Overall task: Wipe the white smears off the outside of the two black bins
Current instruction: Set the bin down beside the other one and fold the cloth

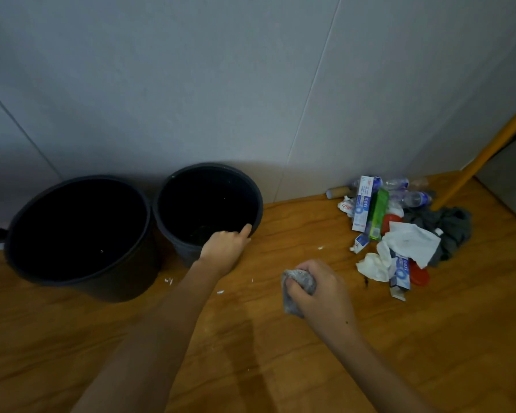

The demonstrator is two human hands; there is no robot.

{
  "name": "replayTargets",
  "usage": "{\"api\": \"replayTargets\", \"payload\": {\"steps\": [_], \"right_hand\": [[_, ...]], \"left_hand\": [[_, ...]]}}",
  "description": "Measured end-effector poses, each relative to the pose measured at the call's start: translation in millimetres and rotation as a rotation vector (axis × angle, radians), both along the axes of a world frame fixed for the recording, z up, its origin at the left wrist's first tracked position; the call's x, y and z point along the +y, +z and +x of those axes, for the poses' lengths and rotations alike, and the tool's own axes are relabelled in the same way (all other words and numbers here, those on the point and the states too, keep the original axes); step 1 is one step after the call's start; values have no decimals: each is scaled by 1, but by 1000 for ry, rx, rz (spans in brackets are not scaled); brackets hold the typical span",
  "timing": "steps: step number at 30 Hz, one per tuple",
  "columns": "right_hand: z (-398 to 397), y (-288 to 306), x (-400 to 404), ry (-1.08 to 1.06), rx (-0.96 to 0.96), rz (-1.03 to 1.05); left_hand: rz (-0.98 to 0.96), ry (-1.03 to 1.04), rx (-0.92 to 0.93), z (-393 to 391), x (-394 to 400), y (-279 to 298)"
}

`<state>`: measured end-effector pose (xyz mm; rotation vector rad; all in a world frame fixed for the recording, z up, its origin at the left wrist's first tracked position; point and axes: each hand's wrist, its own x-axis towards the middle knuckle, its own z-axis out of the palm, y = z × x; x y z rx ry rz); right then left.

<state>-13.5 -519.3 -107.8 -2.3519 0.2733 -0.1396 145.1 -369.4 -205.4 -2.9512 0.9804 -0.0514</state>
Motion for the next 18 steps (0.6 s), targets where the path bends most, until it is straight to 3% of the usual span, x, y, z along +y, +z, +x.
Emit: {"api": "replayTargets", "payload": {"steps": [7, 13, 16, 18], "right_hand": [[-1, 5, 4, -60, 62, 93], [-3, 26, 28, -53, 8, 167], [-8, 42, 47, -51, -18, 206], [-15, 57, 62, -45, -40, 263]], "left_hand": [[-139, 54, 20, -7, -2, -4], [-610, -114, -96, -61, 21, 62], [-838, -76, 31, -106, 47, 113], [-878, -31, 150, -138, 66, 142]]}}
